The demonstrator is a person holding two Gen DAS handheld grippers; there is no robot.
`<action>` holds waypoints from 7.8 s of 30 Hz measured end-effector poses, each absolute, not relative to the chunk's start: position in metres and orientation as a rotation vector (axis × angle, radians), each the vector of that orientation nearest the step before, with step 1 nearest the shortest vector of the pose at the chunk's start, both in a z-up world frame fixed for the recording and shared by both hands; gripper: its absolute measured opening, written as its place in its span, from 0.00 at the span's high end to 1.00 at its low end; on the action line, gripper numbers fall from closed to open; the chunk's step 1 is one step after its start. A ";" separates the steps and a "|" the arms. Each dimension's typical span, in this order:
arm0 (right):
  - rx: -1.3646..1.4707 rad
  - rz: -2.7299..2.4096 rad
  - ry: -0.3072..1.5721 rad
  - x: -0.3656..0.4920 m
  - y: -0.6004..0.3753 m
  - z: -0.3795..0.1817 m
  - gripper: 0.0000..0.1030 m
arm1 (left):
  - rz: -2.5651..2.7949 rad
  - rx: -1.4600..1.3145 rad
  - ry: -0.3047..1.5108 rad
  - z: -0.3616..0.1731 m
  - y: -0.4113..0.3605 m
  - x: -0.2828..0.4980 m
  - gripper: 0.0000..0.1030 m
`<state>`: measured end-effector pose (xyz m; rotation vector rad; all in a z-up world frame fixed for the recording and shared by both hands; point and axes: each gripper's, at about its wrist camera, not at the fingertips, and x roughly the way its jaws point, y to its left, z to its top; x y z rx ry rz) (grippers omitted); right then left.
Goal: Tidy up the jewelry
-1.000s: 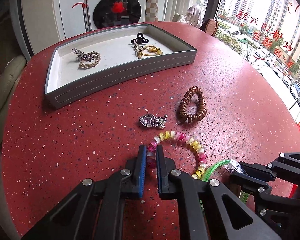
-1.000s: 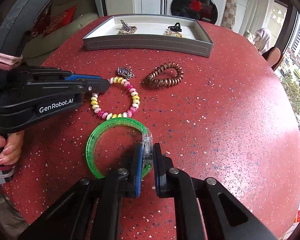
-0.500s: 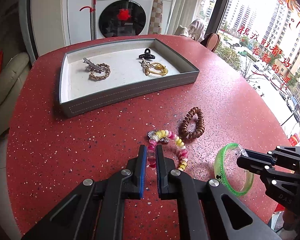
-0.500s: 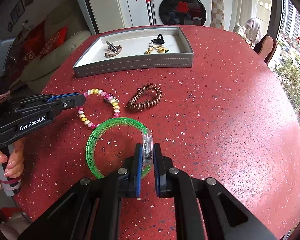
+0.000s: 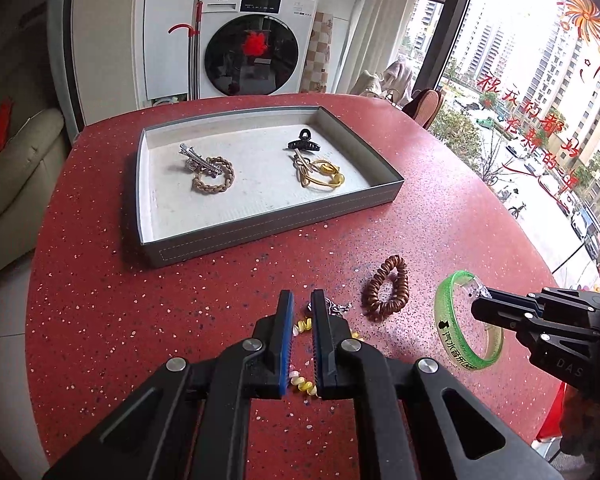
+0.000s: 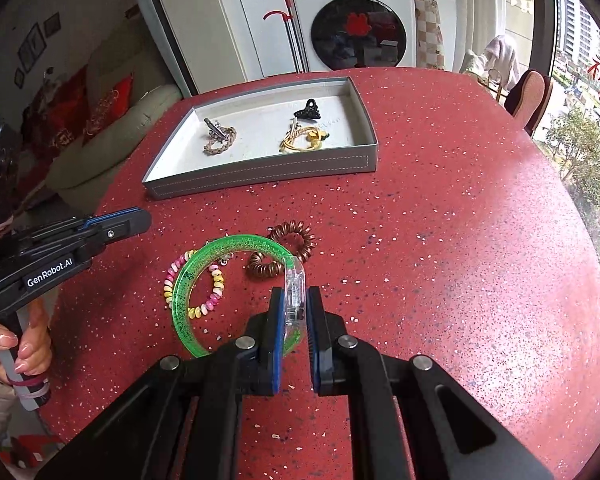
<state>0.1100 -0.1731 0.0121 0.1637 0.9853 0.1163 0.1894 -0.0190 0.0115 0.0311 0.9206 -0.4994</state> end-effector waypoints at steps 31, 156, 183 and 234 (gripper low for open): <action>0.231 0.096 0.981 0.090 -0.193 0.003 0.89 | -0.415 0.225 1.025 -0.048 -0.049 0.189 0.23; 0.300 0.152 0.856 0.262 -0.170 0.045 0.06 | -0.199 0.133 0.850 0.011 -0.021 0.307 0.00; 0.201 0.076 1.079 0.183 -0.190 -0.017 0.07 | -0.382 0.225 0.940 -0.029 -0.033 0.213 0.00; 0.052 0.172 1.084 0.191 -0.172 -0.022 0.88 | -0.537 0.196 0.980 -0.033 -0.064 0.211 0.52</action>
